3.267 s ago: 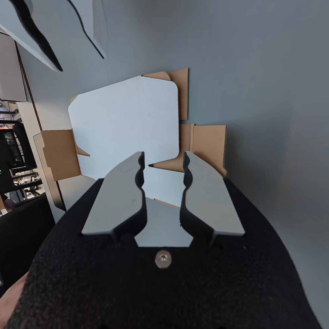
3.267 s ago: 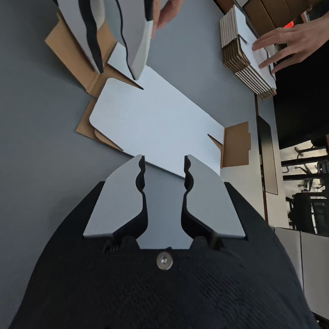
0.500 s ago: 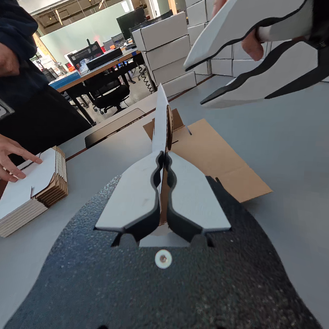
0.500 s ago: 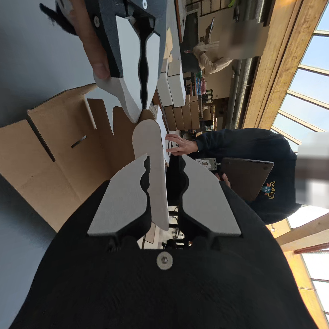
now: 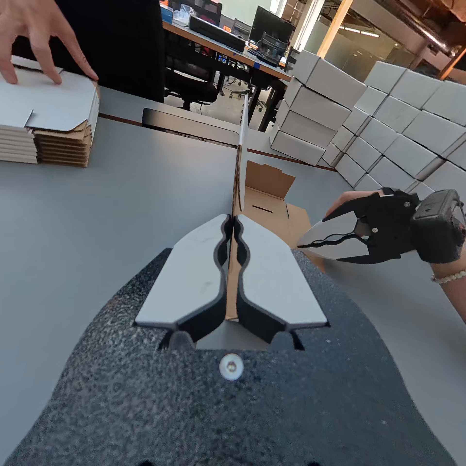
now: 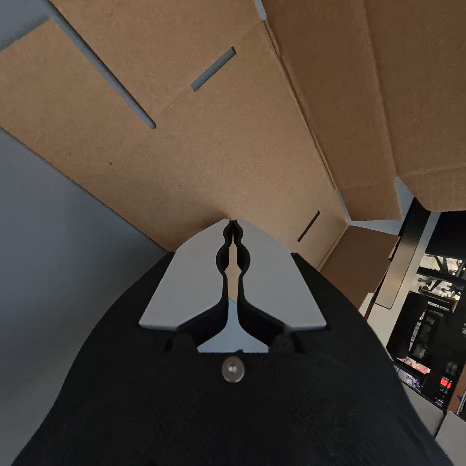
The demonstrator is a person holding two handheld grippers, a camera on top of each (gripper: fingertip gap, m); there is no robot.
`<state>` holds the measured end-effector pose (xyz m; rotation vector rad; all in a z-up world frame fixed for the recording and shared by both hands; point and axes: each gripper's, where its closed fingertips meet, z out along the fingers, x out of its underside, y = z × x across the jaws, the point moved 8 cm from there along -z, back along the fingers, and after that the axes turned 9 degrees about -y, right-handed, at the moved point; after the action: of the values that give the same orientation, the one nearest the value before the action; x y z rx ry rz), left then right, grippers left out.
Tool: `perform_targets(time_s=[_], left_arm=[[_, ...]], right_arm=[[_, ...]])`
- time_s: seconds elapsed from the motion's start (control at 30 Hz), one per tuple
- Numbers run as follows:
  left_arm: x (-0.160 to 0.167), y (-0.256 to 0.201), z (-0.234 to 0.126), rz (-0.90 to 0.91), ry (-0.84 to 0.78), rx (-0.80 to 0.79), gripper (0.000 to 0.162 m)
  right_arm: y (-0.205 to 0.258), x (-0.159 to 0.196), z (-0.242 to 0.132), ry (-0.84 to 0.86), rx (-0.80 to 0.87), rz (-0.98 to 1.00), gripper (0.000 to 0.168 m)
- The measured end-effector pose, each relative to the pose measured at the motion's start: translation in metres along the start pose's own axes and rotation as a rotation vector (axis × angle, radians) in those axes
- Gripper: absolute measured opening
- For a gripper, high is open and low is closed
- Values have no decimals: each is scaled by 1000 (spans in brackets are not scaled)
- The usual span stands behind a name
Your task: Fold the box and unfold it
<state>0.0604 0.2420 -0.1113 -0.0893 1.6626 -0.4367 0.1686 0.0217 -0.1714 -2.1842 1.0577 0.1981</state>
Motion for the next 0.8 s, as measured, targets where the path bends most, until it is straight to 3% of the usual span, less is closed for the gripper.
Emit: perform_targets(time_s=[0.1, 0.2, 0.33, 0.47, 0.57, 0.7, 0.73, 0.8], left_arm=[[2, 27, 2, -78, 13, -77, 4], [8, 51, 8, 24, 88, -202, 14], [17, 69, 22, 376, 230, -362, 31], [15, 66, 40, 925, 384, -399, 34], [15, 57, 56, 1304, 448, -339, 26], [24, 48, 80, 1775, 602, -128, 11], [28, 44, 85, 1812, 623, -29, 0], [36, 38, 94, 1752, 681, 150, 0]], right_arm=[[-5, -1, 0, 31, -62, 48, 0], [-11, -3, 2, 64, -148, 93, 0], [-17, -6, 4, 104, -235, 75, 0], [-16, -9, 5, 138, -230, 9, 0], [-14, -10, 5, 143, -216, -39, 0], [-12, -10, 4, 137, -206, -83, 0], [-12, -10, 4, 130, -204, -89, 0], [-13, -8, 4, 112, -205, -80, 0]])
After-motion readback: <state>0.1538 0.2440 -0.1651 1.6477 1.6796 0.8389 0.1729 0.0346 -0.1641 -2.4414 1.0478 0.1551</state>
